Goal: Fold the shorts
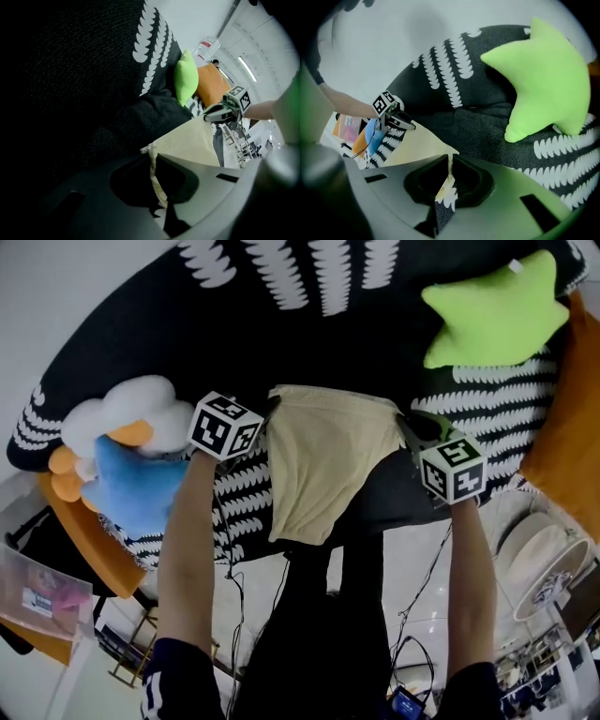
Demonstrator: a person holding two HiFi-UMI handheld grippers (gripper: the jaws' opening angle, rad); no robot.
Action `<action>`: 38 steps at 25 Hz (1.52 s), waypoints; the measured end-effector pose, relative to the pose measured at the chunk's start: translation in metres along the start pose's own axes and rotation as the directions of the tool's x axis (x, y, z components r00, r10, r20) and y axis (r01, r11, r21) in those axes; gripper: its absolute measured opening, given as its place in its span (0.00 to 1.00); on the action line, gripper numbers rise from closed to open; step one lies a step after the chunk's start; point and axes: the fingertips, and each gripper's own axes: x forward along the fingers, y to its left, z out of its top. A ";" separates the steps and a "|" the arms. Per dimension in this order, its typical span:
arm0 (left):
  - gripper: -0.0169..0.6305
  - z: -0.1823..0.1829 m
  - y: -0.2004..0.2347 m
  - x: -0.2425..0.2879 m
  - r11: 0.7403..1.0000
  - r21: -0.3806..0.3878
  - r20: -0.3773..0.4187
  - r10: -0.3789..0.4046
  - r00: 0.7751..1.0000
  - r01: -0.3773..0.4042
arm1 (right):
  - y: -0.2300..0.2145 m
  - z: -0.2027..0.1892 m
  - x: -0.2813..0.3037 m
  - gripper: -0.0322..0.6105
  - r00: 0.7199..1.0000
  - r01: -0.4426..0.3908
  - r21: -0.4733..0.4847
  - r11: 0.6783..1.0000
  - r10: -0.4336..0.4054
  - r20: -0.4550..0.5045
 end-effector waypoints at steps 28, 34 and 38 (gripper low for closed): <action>0.07 -0.107 -0.113 -0.136 0.964 0.166 0.258 0.162 0.952 -0.209 | 0.191 -0.100 -0.102 0.11 0.993 0.045 -0.439 0.897 0.008 0.118; 0.07 -0.159 -0.139 -0.140 0.946 0.259 0.220 0.140 0.965 -0.197 | 0.228 -0.167 -0.092 0.11 0.999 0.047 -0.611 0.790 -0.036 0.031; 0.07 -0.222 -0.151 -0.122 0.911 0.380 0.116 0.124 0.986 -0.159 | 0.247 -0.215 -0.069 0.11 0.996 0.056 -0.709 0.703 -0.091 -0.011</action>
